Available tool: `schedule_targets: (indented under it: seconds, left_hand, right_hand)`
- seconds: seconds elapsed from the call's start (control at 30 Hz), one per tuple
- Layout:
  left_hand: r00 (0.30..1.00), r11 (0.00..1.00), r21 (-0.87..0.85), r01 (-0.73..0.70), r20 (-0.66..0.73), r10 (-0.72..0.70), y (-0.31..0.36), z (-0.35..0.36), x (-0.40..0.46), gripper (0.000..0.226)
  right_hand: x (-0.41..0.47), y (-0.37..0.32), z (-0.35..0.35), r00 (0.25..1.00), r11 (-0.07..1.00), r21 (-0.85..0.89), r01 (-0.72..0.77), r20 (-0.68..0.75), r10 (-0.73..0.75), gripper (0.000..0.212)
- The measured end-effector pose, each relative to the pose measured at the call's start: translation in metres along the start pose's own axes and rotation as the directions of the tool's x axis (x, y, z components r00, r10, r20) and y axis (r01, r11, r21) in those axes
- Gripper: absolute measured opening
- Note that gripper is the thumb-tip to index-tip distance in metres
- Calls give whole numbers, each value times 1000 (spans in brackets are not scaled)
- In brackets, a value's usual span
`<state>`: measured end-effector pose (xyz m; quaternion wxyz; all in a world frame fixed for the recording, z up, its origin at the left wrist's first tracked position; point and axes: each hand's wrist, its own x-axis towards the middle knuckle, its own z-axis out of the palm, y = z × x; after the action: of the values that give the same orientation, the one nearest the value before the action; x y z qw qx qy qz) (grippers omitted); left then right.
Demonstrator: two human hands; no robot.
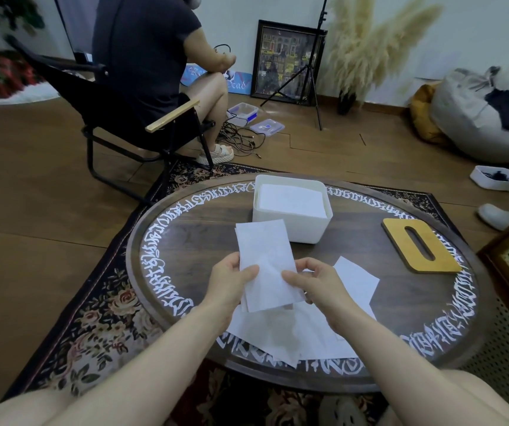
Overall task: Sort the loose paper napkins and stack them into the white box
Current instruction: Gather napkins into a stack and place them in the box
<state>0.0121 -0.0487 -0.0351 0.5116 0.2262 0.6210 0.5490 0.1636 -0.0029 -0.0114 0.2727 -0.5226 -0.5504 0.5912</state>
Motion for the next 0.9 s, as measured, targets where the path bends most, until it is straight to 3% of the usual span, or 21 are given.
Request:
schedule_targets:
  seconds: [0.3,0.43,0.67,0.9]
  left_hand:
    - [973,999,13,-48,-225,50,4,-19,4,16]
    - [961,998,5,-55,-271,54,6,-29,2,14]
    - [958,999,39,-22,-284,32,5,-51,1,11]
    - [958,996,89,27,-287,-1,0,-68,-1,10]
  right_hand:
    - [8,8,-6,1000,993,-113,11,-21,-13,8]
    - [14,20,-8,1000,964,-265,-11,-7,9,9]
    - [23,40,-8,995,841,-539,-38,60,84,25]
    - [22,41,0,998,655,-755,41,59,5,33]
